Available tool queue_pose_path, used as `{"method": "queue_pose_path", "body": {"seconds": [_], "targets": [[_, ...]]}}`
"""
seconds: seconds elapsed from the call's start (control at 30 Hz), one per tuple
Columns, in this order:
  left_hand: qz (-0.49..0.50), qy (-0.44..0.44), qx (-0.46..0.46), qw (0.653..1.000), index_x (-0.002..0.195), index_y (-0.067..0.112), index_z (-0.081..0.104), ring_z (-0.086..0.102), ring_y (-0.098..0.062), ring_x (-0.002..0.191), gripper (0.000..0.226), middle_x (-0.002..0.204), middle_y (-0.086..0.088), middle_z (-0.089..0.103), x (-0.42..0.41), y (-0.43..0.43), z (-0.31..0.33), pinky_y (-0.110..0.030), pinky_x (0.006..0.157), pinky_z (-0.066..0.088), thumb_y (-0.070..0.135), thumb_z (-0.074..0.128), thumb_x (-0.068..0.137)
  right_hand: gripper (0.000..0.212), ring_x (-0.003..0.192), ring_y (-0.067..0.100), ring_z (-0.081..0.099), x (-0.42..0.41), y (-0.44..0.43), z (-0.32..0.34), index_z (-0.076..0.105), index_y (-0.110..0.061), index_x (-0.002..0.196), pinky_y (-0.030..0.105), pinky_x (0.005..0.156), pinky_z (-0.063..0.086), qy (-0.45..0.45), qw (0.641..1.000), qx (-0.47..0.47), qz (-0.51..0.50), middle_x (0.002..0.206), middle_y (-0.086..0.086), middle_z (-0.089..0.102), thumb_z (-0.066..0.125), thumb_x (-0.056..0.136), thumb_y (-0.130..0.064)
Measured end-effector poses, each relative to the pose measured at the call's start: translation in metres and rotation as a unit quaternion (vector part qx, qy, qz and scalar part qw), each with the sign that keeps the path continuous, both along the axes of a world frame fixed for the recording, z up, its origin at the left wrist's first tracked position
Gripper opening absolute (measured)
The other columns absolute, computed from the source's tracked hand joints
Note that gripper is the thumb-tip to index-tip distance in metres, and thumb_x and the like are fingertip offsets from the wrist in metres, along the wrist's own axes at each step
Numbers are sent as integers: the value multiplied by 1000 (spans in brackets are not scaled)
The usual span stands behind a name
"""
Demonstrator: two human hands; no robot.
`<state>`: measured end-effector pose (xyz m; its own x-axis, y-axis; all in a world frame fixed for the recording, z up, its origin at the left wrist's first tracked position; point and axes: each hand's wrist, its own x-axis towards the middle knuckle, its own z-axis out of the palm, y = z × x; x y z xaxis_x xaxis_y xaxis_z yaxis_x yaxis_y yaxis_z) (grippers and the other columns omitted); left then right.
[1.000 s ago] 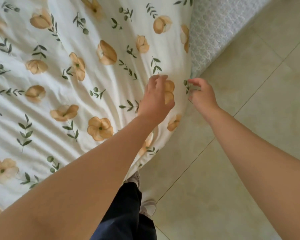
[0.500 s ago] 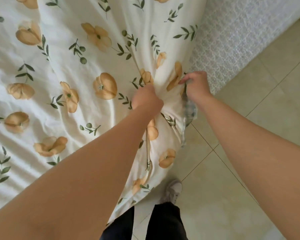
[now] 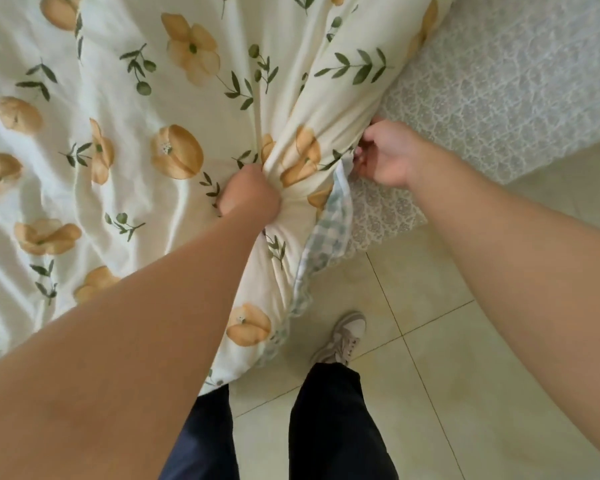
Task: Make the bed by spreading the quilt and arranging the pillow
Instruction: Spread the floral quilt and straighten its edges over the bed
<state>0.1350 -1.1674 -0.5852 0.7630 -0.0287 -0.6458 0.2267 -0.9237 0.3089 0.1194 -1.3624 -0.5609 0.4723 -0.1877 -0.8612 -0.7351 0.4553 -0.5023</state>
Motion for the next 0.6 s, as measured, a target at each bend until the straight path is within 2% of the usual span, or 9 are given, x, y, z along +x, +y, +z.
{"method": "queue_pose_path", "body": {"seconds": [0.03,0.1,0.17,0.2,0.3,0.37,0.43,0.53,0.6], "targets": [[3,-8,11,1000,108,12,56,57,-31,93,27,95,-7,55,-2,-1,-1,-38,75,49,2,44,85,43,59,11,51,-1,-4,0,52,-26,115,22,49,45,-12,1000,26,1,81,2,58,25,97,1],[11,-19,28,999,105,12,56,58,-33,96,26,95,-8,56,-5,-5,-1,-39,76,49,0,44,86,40,84,20,64,0,-13,2,53,-26,120,31,62,57,-44,997,67,-13,103,8,66,28,99,-2],[17,-23,40,999,107,10,56,59,-35,100,27,101,-12,60,-5,-6,-1,-40,77,49,0,43,86,39,105,29,62,8,-20,2,53,-16,128,42,83,57,-66,990,101,-75,120,16,62,31,100,-3],[21,-26,43,999,108,10,57,59,-36,100,28,104,-13,61,-5,-6,-1,-41,79,49,0,43,86,39,110,31,59,12,-22,2,52,-11,131,44,91,53,-74,985,110,-111,124,18,60,31,99,-3],[33,-28,45,998,108,13,57,59,-35,99,29,102,-13,60,-4,-7,-2,-42,81,51,2,41,86,37,109,32,59,24,-27,4,56,-6,128,47,96,48,-78,975,123,-166,121,19,62,33,101,-16],[31,-32,52,998,103,17,55,59,-34,96,26,93,-8,56,-7,-7,-3,-38,76,48,3,40,87,41,113,34,61,27,-32,2,64,-15,124,52,98,48,-93,977,126,-143,122,15,66,41,99,-39],[20,-44,65,997,102,19,55,58,-33,91,26,90,-6,56,-10,-10,-3,-36,72,45,5,39,88,47,114,34,62,27,-37,5,67,-22,121,57,97,48,-110,981,127,-96,121,11,68,44,93,-53],[-12,-73,93,993,107,17,52,53,-28,78,26,86,-4,58,-20,-15,3,-36,66,44,5,37,89,50,114,32,62,20,-44,10,66,-24,123,53,98,48,-118,984,122,-50,120,8,70,45,91,-56],[-23,-95,76,992,114,15,45,51,-27,73,29,80,-2,53,-35,-18,10,-36,63,43,3,37,88,50,116,31,62,8,-52,11,64,-23,126,51,99,49,-119,984,121,-48,122,7,69,46,92,-54]]}}
